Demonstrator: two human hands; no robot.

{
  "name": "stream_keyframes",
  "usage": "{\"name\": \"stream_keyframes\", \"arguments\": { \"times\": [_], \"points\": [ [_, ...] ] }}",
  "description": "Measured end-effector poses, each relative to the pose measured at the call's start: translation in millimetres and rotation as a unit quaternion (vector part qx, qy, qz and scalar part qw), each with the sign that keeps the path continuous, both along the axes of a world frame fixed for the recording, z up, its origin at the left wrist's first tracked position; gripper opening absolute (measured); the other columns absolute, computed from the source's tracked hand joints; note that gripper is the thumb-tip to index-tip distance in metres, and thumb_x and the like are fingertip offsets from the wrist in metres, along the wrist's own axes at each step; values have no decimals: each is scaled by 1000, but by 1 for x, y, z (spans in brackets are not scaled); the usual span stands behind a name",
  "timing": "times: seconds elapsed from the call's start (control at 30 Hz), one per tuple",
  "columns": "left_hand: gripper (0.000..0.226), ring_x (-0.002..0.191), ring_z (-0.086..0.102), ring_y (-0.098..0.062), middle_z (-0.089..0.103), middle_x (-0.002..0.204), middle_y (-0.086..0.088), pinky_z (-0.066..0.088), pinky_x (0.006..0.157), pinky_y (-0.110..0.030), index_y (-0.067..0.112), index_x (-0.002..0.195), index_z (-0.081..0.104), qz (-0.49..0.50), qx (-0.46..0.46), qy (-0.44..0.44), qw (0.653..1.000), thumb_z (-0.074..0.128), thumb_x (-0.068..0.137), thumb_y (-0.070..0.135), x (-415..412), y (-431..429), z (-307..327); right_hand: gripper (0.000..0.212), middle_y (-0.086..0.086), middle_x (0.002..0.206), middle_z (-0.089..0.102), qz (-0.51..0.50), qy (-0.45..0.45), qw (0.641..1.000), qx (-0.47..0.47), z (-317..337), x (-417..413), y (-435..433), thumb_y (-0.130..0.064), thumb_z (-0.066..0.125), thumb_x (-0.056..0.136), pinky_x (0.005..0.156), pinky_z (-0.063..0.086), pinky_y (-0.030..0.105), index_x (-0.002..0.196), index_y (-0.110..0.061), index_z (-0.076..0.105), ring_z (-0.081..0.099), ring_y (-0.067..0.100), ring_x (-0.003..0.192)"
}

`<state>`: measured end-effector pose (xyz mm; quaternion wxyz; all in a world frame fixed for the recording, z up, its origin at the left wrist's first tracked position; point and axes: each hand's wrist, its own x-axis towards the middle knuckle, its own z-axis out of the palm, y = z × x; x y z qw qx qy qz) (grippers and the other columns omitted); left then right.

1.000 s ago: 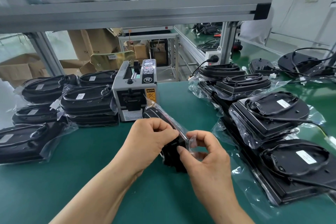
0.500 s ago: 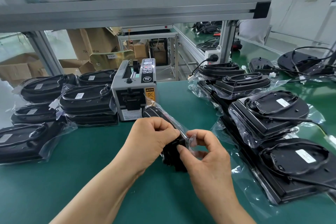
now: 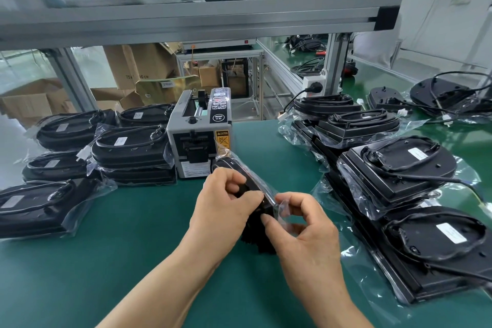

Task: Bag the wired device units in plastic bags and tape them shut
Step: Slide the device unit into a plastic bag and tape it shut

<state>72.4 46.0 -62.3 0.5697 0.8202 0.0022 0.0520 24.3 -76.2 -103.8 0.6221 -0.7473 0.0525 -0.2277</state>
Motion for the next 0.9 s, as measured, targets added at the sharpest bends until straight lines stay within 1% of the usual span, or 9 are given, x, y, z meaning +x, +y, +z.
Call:
{"name": "stream_keyframes", "arguments": {
  "times": [0.1,0.17,0.3,0.47,0.57,0.67,0.8,0.87,0.9],
  "points": [
    [13,66,50,3,57,96,3,43,69,-24,31,85,62,8,4,-20,1000,74,80,31,1,-3,-6,34,-24,93,63,-8,2,1000,-2,0,1,1,-16,83,75,58,48,12,88,-42,64,63,4,69],
    [12,64,49,5,56,93,6,43,68,-24,31,83,62,6,4,-25,1000,73,81,35,1,-3,-9,37,-25,94,63,-8,9,1000,3,1,1,2,-19,82,75,57,47,11,92,-45,62,63,2,67],
    [35,69,49,-1,53,94,8,44,65,-20,32,87,60,-22,-7,3,1000,73,61,52,-1,-2,-6,31,-25,91,63,-20,14,1000,14,-1,2,2,-20,83,74,54,45,10,89,-40,65,63,1,62],
    [44,73,47,-2,50,93,8,40,58,-7,30,89,62,-58,-9,33,998,77,50,47,-1,4,0,29,-22,87,66,-1,19,1000,11,5,-1,0,-25,83,75,55,47,10,89,-44,65,64,1,64],
    [45,67,47,-1,51,87,8,39,56,-8,27,86,64,-64,-37,39,996,80,48,45,-1,8,0,30,-21,90,70,68,51,996,0,25,0,-16,-39,84,68,71,48,7,94,-38,70,67,-2,81],
    [47,55,47,6,52,83,8,40,52,-8,25,87,64,-82,-42,51,994,83,47,43,1,11,2,63,-18,107,72,130,86,988,20,53,21,-33,-62,71,59,96,49,25,114,-32,67,64,-3,104],
    [48,52,48,8,53,79,9,40,50,-9,25,87,62,-100,-21,60,993,83,49,45,3,14,5,79,-3,139,59,198,189,946,-174,82,71,-17,-47,78,77,109,44,36,143,-15,49,56,10,125],
    [47,52,47,7,54,73,12,40,51,-10,24,86,61,-105,-12,61,993,82,49,45,4,15,6,62,8,127,65,208,214,921,-252,88,95,-1,-44,73,83,103,48,39,128,-4,59,63,22,116],
    [46,50,46,6,54,67,16,39,50,-11,23,84,61,-110,-9,63,992,83,49,45,5,17,7,46,8,104,70,210,215,911,-283,88,105,5,-43,71,84,90,52,35,106,-3,65,67,23,96]
  ]
}}
